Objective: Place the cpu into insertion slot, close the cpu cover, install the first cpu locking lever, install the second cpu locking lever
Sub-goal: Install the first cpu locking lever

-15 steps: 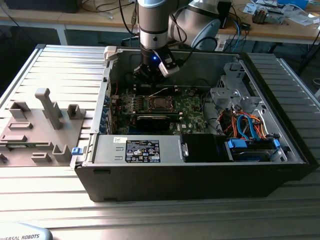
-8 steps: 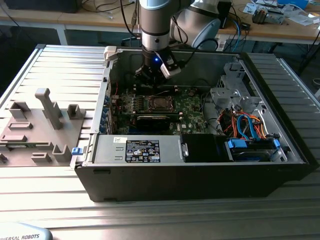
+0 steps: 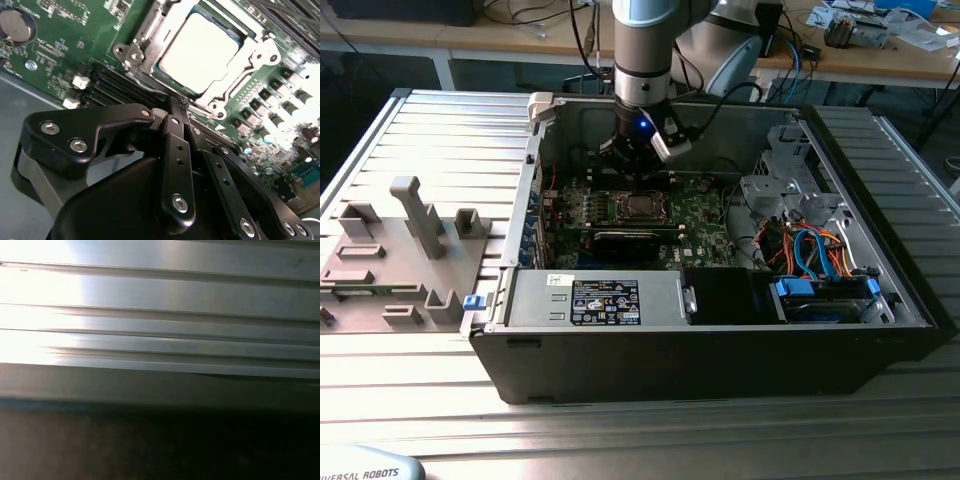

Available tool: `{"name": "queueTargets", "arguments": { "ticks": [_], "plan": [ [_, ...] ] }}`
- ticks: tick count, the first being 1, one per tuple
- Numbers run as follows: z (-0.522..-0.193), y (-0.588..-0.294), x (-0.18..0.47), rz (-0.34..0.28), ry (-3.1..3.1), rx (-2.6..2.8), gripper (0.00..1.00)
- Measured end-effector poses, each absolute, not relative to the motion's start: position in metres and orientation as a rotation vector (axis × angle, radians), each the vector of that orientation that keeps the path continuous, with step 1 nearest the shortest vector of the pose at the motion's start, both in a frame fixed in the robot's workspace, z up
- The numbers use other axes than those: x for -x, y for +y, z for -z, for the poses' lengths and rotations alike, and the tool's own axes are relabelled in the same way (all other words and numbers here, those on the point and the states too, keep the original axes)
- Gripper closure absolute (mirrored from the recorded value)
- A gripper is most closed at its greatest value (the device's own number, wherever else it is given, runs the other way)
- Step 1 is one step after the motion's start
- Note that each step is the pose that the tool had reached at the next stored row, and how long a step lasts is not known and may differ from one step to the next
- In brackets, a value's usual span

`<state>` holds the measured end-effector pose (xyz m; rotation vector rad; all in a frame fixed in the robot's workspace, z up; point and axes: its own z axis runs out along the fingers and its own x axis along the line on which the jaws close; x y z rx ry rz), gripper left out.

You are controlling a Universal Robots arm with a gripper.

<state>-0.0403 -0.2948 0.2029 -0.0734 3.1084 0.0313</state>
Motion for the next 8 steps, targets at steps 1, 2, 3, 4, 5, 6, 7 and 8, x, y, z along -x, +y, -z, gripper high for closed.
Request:
{"name": "queueTargets", "arguments": {
  "ticks": [1, 2, 3, 4, 5, 6, 7, 8],
  "plan": [
    [-0.203, -0.295, 0.039, -0.031, 3.109, 0.073, 0.89],
    [-0.202, -0.295, 0.037, -0.031, 3.110, 0.073, 0.89],
    [-0.202, -0.295, 0.035, -0.031, 3.110, 0.074, 0.89],
    [-0.202, -0.295, 0.034, -0.032, 3.110, 0.074, 0.89],
    [-0.202, -0.295, 0.033, -0.033, 3.110, 0.074, 0.89],
    [-0.202, -0.295, 0.032, -0.035, 3.110, 0.074, 0.89],
    [-0.202, -0.295, 0.030, -0.038, 3.111, 0.074, 0.89],
    [-0.202, -0.295, 0.027, -0.042, 3.111, 0.074, 0.89]
  ]
}}
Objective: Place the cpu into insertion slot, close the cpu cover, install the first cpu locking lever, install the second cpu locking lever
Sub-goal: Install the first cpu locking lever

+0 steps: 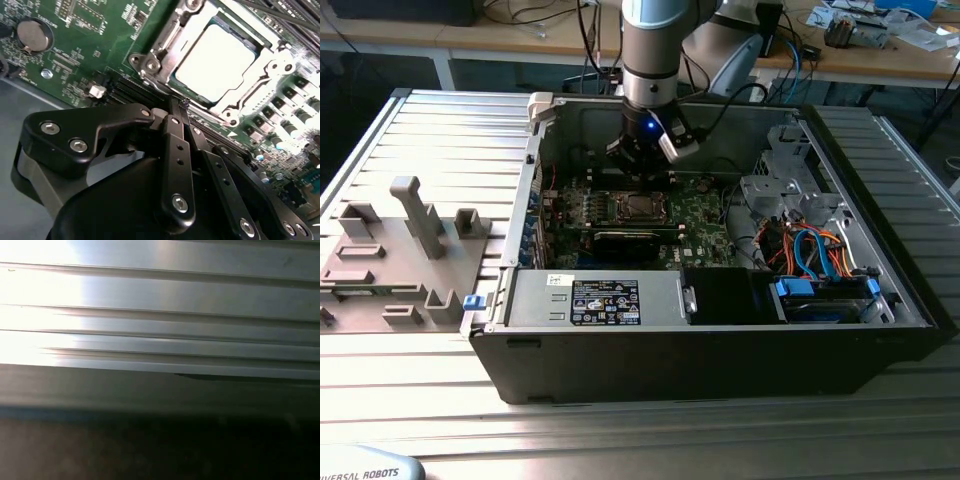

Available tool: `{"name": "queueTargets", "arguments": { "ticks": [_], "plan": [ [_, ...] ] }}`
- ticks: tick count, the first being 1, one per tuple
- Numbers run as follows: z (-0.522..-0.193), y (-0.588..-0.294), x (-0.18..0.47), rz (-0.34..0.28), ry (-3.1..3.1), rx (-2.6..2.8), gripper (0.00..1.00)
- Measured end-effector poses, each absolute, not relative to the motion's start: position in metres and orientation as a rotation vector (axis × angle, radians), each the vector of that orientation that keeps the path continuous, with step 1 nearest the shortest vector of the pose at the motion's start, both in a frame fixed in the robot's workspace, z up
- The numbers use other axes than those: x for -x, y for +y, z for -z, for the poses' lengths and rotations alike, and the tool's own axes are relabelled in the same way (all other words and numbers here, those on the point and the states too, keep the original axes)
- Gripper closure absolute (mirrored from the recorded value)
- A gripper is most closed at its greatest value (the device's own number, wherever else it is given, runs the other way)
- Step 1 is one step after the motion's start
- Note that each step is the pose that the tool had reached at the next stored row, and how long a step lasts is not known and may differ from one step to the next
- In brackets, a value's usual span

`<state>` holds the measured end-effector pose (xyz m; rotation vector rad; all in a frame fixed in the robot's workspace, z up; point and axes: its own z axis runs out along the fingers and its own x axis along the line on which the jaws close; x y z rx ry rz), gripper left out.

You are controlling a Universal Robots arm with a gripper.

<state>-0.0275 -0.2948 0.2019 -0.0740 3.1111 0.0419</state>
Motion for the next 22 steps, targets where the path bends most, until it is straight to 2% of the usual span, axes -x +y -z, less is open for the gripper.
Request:
{"name": "queueTargets", "arguments": {
  "ticks": [12, 18, 22],
  "plan": [
    [-0.201, -0.295, 0.012, -0.097, 3.115, 0.080, 0.89],
    [-0.210, -0.305, 0.012, -0.085, 3.115, 0.080, 0.89],
    [-0.210, -0.315, 0.012, -0.053, 3.116, 0.080, 0.89]
  ]
}}
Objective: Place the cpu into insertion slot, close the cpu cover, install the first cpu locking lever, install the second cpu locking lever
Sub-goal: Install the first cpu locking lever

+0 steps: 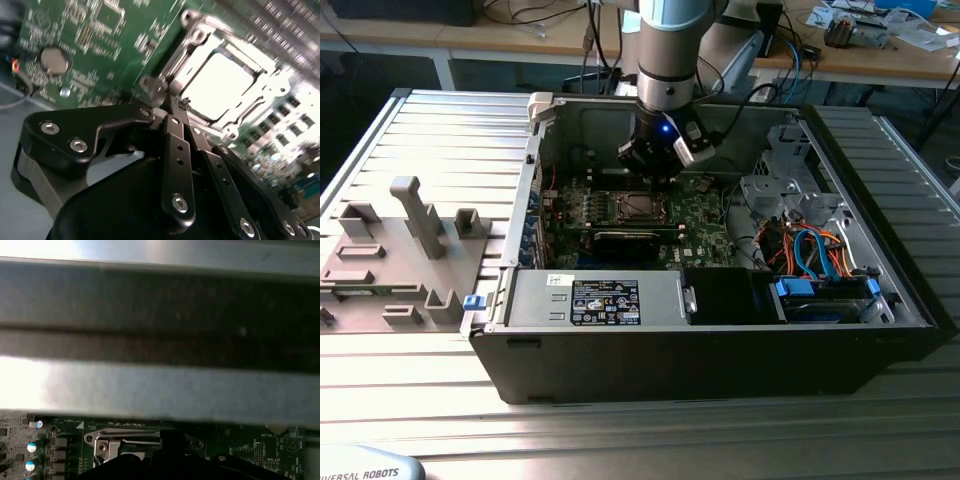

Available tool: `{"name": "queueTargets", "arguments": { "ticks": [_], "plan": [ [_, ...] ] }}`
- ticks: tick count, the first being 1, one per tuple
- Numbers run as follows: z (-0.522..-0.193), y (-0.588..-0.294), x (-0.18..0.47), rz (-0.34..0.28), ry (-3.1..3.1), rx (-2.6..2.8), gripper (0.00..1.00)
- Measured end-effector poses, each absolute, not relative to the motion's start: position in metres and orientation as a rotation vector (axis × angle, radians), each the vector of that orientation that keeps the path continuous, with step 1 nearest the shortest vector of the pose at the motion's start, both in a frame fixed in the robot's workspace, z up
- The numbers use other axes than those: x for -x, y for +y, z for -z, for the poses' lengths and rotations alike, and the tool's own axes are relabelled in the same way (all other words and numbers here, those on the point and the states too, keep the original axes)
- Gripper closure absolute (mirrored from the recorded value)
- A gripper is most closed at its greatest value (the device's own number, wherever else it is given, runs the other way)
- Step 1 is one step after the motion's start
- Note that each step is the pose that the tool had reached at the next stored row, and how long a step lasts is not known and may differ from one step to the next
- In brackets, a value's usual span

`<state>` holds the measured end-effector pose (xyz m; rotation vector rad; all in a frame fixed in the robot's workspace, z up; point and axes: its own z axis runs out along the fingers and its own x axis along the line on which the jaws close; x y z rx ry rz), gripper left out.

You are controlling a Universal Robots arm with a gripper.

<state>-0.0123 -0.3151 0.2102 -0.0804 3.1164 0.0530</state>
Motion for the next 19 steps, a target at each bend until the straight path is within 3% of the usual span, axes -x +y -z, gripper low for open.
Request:
{"name": "queueTargets", "arguments": {
  "ticks": [3, 7, 19],
  "plan": [
    [-0.210, -0.322, 0.012, 0.016, 3.118, 0.081, 0.89],
    [-0.210, -0.341, 0.012, 0.018, 3.118, 0.081, 0.89],
    [-0.246, -0.342, 0.012, 0.017, 3.118, 0.081, 0.89]
  ]
}}
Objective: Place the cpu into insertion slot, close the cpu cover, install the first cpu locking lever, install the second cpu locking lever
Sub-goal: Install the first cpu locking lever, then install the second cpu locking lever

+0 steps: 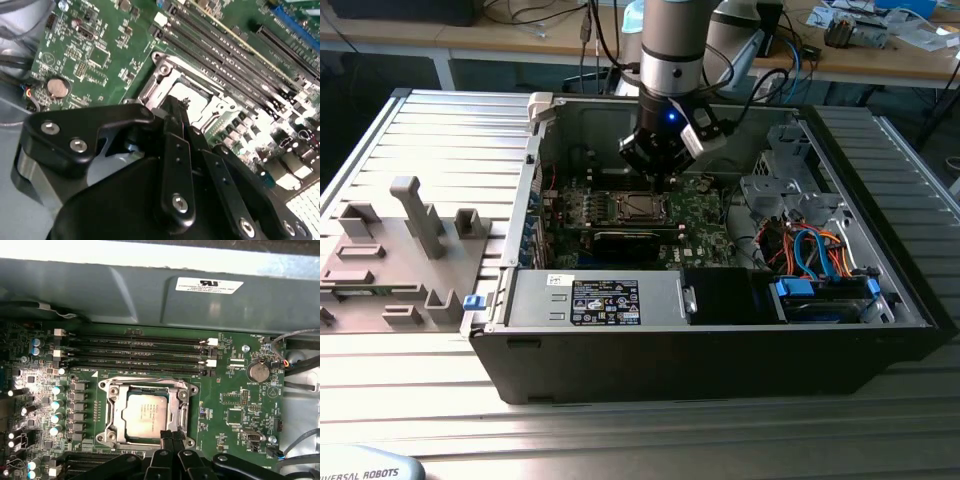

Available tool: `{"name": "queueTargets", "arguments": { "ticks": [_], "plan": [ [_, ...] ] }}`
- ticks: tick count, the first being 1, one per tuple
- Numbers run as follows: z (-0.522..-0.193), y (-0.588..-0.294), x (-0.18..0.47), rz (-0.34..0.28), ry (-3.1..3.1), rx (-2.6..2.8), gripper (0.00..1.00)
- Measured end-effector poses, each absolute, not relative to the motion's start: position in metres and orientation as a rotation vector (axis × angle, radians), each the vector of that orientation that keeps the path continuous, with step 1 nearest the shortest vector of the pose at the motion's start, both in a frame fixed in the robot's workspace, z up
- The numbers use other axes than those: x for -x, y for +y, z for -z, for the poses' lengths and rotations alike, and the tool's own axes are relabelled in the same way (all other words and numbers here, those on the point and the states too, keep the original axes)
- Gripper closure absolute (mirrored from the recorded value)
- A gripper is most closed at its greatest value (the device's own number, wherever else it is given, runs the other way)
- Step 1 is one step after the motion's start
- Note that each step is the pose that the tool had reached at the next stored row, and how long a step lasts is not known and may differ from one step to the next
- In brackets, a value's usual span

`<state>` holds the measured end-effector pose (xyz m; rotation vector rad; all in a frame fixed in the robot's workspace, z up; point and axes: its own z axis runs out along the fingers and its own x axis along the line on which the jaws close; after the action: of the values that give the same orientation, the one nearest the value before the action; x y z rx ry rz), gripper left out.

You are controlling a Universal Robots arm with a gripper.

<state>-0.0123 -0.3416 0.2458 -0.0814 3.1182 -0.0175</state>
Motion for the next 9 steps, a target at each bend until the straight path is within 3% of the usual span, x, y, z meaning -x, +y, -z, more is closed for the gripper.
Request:
{"name": "queueTargets", "arguments": {
  "ticks": [9],
  "plan": [
    [-0.2465, -0.3421, 0.0123, 0.017, 3.118, 0.081, 0.89]
  ]
}}
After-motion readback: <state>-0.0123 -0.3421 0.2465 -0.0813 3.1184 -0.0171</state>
